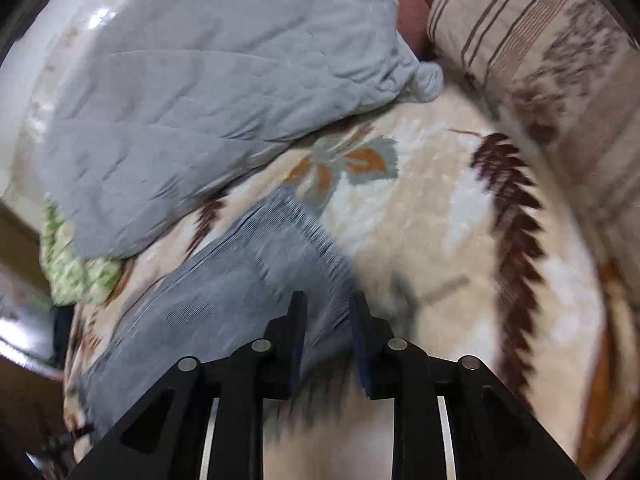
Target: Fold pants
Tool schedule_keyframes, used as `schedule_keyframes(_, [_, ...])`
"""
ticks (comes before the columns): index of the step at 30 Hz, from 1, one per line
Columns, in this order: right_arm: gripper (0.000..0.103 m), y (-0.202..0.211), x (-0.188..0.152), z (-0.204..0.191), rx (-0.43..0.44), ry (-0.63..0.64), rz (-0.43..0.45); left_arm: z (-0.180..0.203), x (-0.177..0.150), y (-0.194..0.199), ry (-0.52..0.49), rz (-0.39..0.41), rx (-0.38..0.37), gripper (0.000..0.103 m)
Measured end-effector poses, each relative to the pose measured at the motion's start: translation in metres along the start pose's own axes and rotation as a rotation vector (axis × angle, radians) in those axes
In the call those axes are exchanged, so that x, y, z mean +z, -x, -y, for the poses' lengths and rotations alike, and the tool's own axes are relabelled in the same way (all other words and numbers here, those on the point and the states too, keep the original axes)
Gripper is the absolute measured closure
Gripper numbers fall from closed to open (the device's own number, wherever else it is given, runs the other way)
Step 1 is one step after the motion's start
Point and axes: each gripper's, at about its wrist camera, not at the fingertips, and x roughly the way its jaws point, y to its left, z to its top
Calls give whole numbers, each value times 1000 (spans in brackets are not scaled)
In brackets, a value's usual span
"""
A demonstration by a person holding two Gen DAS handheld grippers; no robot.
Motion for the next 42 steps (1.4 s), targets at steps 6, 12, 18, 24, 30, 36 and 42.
schedule_keyframes(6, [49,90,-83,37,-47,57,-52,-39,-50,29,19,-21,-116,26])
schedule_keyframes(12, [48,81,-154,73,-91,-34,-137,-41,-108,23,28,-100,-159,26])
schedule_keyframes(18, [88,92,-150,49,-192,27,11,-17,-124,17,-57,-66,-30,25])
schedule_keyframes(24, [79,98,-152,46,-207,-1,9,-20,-125,32,-40,-79,-80,25])
schedule_keyframes(30, [68,147,-184,38,-57,10,76,-47,-143,54,14,-57,-188,24])
schedule_keyframes(36, [65,113,-221,60,-95,-64,-43,-26,-166,29,-110,-122,-78,22])
schedule_keyframes(42, [51,139,-189,39,-67,-17,19,-24,-132,66,-124,-46,-120,22])
